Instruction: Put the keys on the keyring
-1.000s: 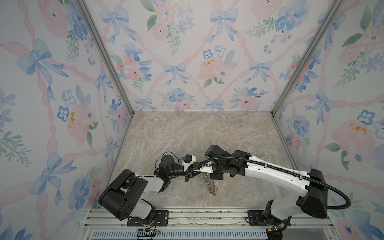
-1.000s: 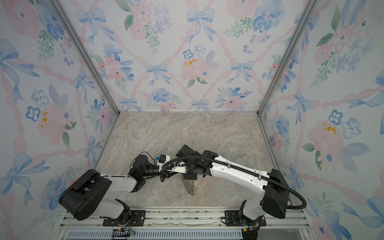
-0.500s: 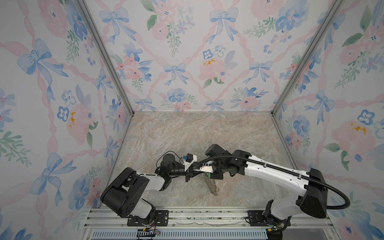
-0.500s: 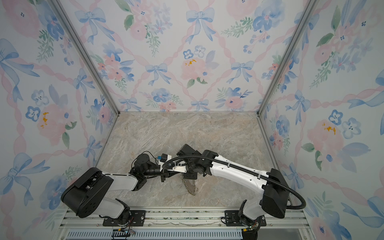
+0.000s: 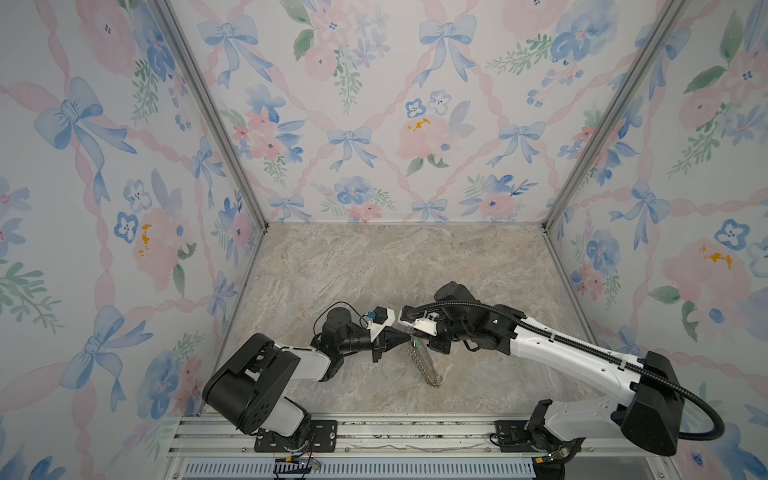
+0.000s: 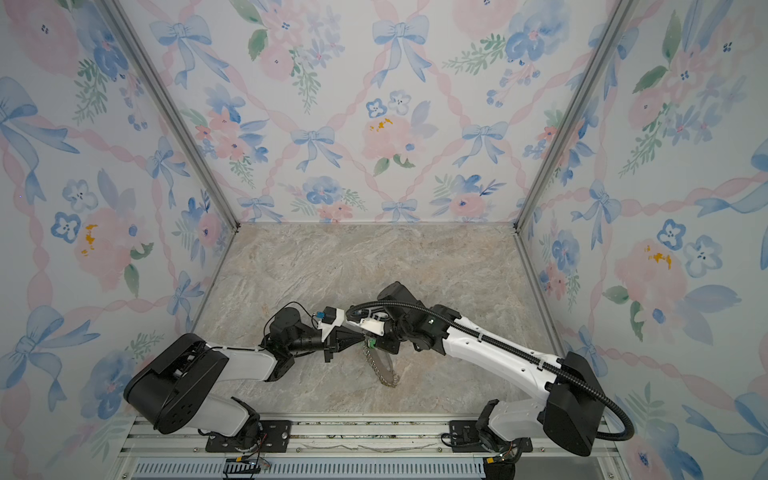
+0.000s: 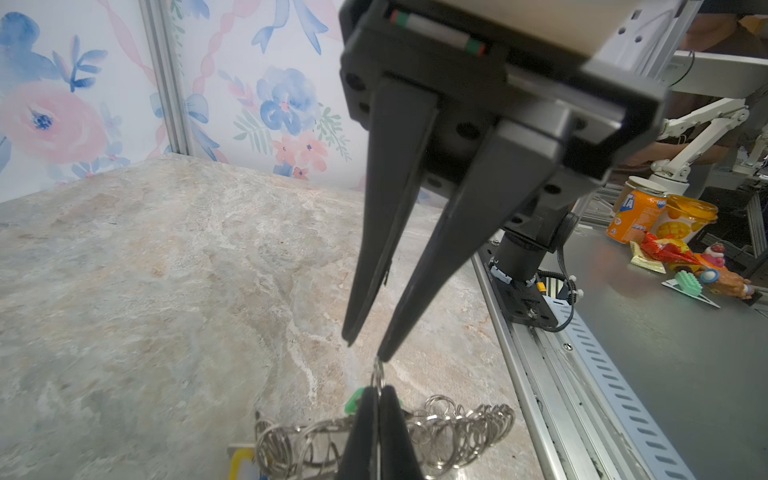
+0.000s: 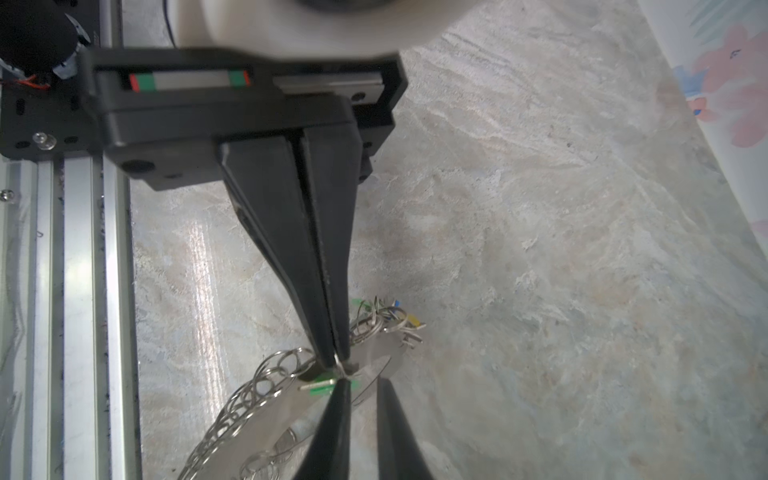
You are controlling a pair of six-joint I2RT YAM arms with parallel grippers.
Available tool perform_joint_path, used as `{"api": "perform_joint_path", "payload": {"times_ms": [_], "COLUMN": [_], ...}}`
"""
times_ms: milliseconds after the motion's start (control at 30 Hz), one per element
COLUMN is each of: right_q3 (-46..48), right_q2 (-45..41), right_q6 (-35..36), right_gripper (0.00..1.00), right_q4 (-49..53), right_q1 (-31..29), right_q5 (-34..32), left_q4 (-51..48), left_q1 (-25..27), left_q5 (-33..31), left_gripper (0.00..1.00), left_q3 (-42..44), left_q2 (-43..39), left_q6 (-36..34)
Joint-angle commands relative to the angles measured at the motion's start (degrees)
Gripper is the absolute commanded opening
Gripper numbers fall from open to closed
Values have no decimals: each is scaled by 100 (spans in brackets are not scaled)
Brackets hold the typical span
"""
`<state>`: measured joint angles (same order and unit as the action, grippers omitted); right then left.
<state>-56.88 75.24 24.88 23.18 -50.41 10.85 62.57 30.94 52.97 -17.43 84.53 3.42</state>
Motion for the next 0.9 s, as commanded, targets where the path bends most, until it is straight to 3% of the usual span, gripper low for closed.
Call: {"api": "perform_joint_path", "payload": {"times_ms": [0,367,667,867], "right_q3": [385,806,731,814], "right_q2": [-215,-34,184,13], "right_q6": [-373,-694,-698,-682], "right_gripper": [18,18,18,19], "right_q4": [-775,-1163,-887,-1088], "right_q1": [196,333,214,50], "right_q5": [515,590,-170,13], "left_q4": [-8,41,199,305], "left_q1": [35,99,114,132], "left_q5": [-182,-451,-621,-664], "left_gripper": [0,0,0,0], "left_q3": [77,161,252,280], "left_q2": [-138,-316,-366,-385], "left_q6": [-195,-278,-298,-255]}}
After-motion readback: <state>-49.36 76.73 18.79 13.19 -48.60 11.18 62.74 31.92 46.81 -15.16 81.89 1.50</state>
